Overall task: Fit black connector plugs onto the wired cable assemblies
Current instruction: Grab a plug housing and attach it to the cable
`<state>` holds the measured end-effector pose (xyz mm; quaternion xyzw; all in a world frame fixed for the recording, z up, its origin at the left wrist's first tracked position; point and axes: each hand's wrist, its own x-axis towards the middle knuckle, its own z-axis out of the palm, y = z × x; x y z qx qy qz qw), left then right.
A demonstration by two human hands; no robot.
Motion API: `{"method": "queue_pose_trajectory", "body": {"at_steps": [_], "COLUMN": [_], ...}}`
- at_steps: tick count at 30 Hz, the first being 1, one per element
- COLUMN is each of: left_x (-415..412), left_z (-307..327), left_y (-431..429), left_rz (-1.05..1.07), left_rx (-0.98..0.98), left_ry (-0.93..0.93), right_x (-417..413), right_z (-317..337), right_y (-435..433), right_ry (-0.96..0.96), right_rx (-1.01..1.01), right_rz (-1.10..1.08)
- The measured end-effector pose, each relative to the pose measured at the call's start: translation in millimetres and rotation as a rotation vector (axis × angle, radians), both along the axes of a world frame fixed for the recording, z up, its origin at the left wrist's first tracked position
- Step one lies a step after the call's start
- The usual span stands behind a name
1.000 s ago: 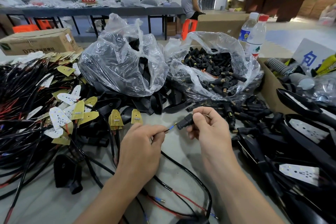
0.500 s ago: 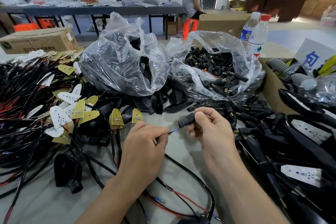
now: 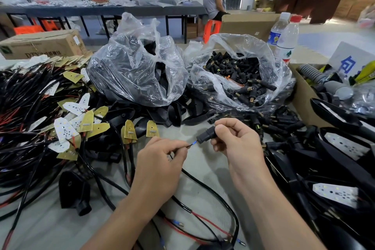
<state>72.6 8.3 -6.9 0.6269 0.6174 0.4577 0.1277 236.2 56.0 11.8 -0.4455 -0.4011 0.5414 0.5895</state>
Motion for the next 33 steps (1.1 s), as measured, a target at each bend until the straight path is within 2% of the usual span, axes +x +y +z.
{"method": "queue_pose_trajectory", "body": {"at_steps": [4,11,17,33], "left_x": [-1,-2,-2,0], "left_z": [0,-2,-3,-7], "left_y": [0,1,1,3], "left_rz": [-0.003,0.014,-0.062,-0.059], "left_rx": [0.007,-0.013,0.012,0.048], "left_ry": [0.015,-0.016,0.005,0.074], "right_x": [-7,2,-1,1], "right_z": [0,1,3,0], "right_y": [-3,3,-1,1], "right_ry": [-0.021,0.039,0.067,0.102], "right_rx": [-0.013,-0.001,-0.04,0.007], "right_rz": [0.057,-0.146,0.012,0.008]}}
